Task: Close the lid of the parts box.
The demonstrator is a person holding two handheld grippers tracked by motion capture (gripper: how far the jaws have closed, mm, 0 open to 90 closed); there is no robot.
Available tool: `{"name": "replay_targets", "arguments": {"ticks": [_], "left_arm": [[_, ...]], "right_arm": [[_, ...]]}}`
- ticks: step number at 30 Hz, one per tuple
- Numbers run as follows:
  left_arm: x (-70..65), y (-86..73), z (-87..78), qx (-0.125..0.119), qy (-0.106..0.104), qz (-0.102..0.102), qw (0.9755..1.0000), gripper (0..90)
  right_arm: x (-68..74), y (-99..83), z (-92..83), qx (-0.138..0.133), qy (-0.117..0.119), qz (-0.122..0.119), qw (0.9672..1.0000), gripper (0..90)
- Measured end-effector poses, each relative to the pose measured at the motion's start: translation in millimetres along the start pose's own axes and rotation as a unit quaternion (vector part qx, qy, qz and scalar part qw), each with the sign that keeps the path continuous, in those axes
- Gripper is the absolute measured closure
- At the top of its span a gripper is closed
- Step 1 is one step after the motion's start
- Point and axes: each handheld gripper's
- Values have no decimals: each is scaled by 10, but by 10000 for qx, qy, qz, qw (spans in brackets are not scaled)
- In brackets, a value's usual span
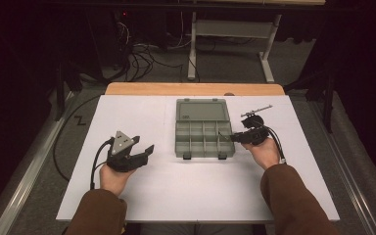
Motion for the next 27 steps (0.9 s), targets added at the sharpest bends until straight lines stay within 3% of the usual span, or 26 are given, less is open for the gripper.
{"name": "replay_targets", "arguments": {"ticks": [11,18,27], "left_arm": [[-2,342,219,190,-70,-34,9998,385],[31,525,396,411,-227,-268,9985,369],[45,712,554,508,-352,-304,9976,357]], "right_arm": [[39,62,17,159,-134,-12,9998,747],[63,107,18,283,-247,29,9993,747],[67,128,26,298,-314,96,9990,759]]}}
Point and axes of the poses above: each handheld gripper's, and its own axes: z roughly forward along the jaws, y roughly out of its top, x roughly to its left, and after that the axes turned 15 degrees about x, right-handed
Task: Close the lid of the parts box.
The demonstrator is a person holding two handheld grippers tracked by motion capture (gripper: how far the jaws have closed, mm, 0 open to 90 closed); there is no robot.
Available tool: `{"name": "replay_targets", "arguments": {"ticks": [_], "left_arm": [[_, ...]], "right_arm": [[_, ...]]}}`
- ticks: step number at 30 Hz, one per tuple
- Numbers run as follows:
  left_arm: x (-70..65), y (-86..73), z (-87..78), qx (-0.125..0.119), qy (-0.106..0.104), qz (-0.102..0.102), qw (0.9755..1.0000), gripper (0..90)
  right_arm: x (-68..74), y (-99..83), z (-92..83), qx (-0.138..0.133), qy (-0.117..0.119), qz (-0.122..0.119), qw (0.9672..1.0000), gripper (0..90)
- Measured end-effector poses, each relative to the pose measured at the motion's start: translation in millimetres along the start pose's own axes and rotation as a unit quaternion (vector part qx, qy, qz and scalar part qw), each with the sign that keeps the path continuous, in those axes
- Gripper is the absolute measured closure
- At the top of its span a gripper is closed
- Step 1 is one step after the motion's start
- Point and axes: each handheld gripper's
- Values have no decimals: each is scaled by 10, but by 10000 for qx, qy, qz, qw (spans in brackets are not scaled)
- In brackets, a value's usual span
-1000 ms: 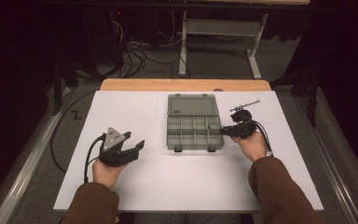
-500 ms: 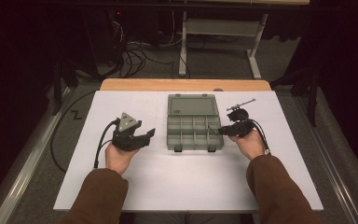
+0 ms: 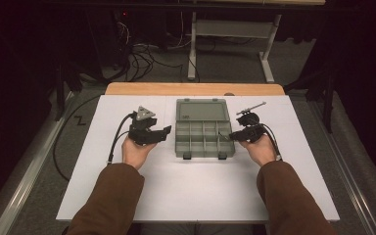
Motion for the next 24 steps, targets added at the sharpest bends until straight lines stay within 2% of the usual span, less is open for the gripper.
{"name": "replay_targets", "arguments": {"ticks": [10,17,24], "left_arm": [[67,257,172,269,-60,-75,9996,358],[122,427,310,526,-6,-135,9985,363],[145,557,456,788,-177,-379,9960,366]], "right_arm": [[-3,2,1,2,-6,34,10000,771],[-8,3,0,6,18,46,10000,772],[-3,7,1,14,-6,58,10000,775]]}}
Point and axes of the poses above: each handheld gripper's, and its own axes: z roughly forward along the jaws, y roughly out of its top, x roughly to its left, and after that the axes turned 15 degrees about x, right-handed
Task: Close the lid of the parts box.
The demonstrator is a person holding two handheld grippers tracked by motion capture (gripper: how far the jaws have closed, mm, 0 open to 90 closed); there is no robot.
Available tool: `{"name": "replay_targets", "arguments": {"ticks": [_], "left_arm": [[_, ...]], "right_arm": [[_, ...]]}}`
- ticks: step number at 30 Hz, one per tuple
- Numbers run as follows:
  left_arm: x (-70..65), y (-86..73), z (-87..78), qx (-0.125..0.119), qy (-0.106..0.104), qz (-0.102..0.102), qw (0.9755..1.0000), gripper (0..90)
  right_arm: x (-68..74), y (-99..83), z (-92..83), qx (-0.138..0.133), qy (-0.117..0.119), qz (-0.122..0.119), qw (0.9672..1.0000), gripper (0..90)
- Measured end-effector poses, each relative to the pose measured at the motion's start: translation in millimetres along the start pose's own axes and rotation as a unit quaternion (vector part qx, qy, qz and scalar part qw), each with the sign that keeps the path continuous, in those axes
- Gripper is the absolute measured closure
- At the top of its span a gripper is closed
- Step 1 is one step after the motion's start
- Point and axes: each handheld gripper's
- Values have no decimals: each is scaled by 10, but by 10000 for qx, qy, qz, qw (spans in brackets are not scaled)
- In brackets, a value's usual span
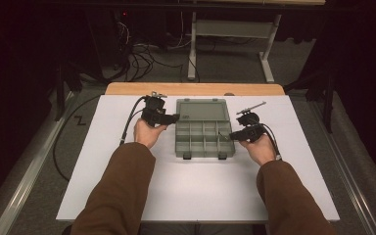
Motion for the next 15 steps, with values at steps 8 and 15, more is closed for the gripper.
{"name": "replay_targets", "arguments": {"ticks": [8,15], "left_arm": [[86,186,185,502,-154,-241,9983,395],[189,290,328,794,-441,-597,9941,362]], "right_arm": [[12,13,-2,42,-55,-10,10000,780],[26,18,-3,71,-111,-30,9999,781]]}}
Point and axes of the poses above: each handheld gripper's, and its own axes: z roughly forward along the jaws, y roughly out of its top, x roughly to its left, and after that the axes turned 15 degrees about x, right-handed
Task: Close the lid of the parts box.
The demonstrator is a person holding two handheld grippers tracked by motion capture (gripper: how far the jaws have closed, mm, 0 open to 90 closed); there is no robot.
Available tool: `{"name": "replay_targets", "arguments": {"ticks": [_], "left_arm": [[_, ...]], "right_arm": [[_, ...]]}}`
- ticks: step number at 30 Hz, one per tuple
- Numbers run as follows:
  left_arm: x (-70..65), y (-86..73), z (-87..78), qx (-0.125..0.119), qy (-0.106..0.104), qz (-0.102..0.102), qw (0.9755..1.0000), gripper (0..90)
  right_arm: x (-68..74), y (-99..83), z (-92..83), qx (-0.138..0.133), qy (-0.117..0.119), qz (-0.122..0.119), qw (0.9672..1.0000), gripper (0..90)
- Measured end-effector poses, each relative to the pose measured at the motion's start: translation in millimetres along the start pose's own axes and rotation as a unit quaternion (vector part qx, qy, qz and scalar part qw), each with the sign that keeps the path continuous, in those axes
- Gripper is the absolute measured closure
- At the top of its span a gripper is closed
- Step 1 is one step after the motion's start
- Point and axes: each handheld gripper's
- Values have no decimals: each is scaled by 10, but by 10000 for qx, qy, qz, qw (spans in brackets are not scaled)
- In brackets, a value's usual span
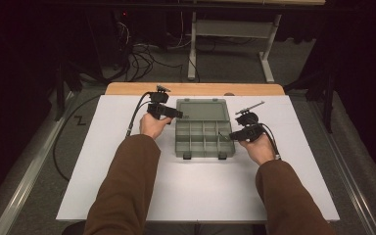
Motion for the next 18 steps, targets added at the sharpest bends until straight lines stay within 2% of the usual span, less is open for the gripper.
{"name": "replay_targets", "arguments": {"ticks": [4,10,18], "left_arm": [[24,51,49,76,-232,-113,9996,363],[56,114,152,193,-585,-287,9977,401],[39,171,240,301,-505,-355,9976,411]], "right_arm": [[2,2,0,2,-6,-7,10000,780],[-1,3,0,8,6,-11,10000,781],[-7,4,-1,20,33,17,10000,781]]}}
Point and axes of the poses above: each handheld gripper's, and its own axes: z roughly forward along the jaws, y roughly out of its top, x roughly to its left, and after that the axes turned 15 degrees about x, right-handed
